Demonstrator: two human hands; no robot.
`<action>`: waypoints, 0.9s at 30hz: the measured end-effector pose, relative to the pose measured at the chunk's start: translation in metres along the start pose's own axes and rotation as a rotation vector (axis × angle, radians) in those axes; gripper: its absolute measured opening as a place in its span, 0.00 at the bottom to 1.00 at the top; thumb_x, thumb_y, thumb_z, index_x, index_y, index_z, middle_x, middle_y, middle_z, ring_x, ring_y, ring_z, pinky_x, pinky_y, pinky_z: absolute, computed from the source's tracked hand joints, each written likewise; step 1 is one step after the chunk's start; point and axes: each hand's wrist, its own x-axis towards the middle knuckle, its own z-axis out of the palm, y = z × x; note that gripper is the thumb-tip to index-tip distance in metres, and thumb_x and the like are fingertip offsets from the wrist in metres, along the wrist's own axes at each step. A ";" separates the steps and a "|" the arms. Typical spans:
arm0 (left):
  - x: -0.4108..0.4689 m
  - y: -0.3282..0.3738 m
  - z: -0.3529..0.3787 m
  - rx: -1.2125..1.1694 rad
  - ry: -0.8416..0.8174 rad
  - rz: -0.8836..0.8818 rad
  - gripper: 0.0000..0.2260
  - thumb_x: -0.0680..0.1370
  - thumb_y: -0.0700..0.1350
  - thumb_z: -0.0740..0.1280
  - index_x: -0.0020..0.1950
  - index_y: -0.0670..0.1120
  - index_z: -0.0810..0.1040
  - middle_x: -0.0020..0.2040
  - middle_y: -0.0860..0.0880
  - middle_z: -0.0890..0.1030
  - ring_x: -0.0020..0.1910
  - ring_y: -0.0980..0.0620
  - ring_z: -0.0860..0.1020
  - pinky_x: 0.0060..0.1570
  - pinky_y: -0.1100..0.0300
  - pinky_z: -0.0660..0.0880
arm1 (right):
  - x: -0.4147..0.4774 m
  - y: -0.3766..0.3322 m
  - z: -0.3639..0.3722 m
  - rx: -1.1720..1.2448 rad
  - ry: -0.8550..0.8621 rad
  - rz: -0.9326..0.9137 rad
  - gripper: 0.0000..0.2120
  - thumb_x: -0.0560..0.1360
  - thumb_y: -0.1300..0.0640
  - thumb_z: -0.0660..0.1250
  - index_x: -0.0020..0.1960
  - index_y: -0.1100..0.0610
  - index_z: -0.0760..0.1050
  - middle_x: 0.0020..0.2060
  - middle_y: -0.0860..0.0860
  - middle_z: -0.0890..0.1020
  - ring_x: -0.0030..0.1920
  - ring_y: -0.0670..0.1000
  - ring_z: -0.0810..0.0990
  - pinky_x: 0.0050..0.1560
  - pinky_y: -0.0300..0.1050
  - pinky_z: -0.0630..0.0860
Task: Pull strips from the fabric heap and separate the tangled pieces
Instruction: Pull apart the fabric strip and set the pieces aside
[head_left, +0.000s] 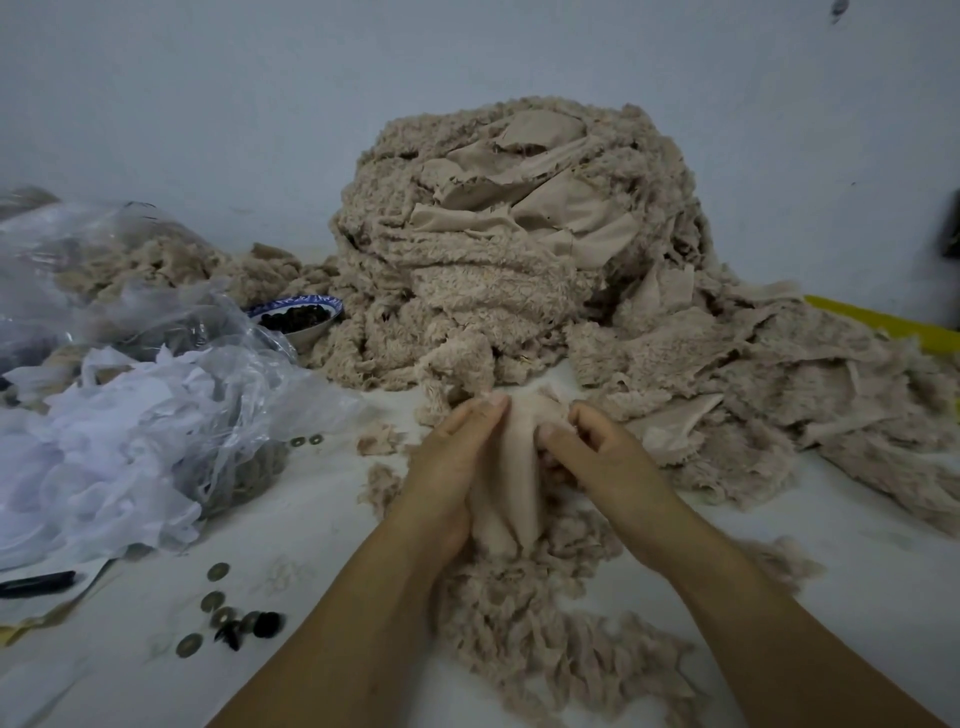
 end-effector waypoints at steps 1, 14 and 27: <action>0.001 0.001 -0.002 -0.045 0.011 0.025 0.12 0.69 0.55 0.75 0.45 0.49 0.87 0.49 0.45 0.86 0.50 0.48 0.84 0.48 0.57 0.82 | 0.001 0.000 0.001 -0.084 0.029 -0.013 0.13 0.79 0.52 0.67 0.40 0.54 0.68 0.39 0.51 0.73 0.33 0.45 0.72 0.37 0.40 0.70; -0.005 0.005 -0.003 0.315 -0.002 0.231 0.14 0.67 0.63 0.69 0.42 0.56 0.84 0.47 0.56 0.84 0.51 0.57 0.80 0.53 0.57 0.75 | 0.002 0.003 -0.004 -0.210 0.127 -0.061 0.12 0.80 0.59 0.63 0.48 0.40 0.74 0.38 0.41 0.81 0.40 0.36 0.80 0.37 0.30 0.75; 0.003 -0.006 -0.006 0.575 0.000 0.152 0.14 0.82 0.48 0.65 0.38 0.54 0.84 0.34 0.49 0.83 0.32 0.54 0.81 0.30 0.63 0.74 | 0.004 0.005 -0.005 0.100 -0.079 0.201 0.09 0.81 0.51 0.64 0.52 0.57 0.74 0.30 0.49 0.78 0.29 0.47 0.76 0.31 0.41 0.74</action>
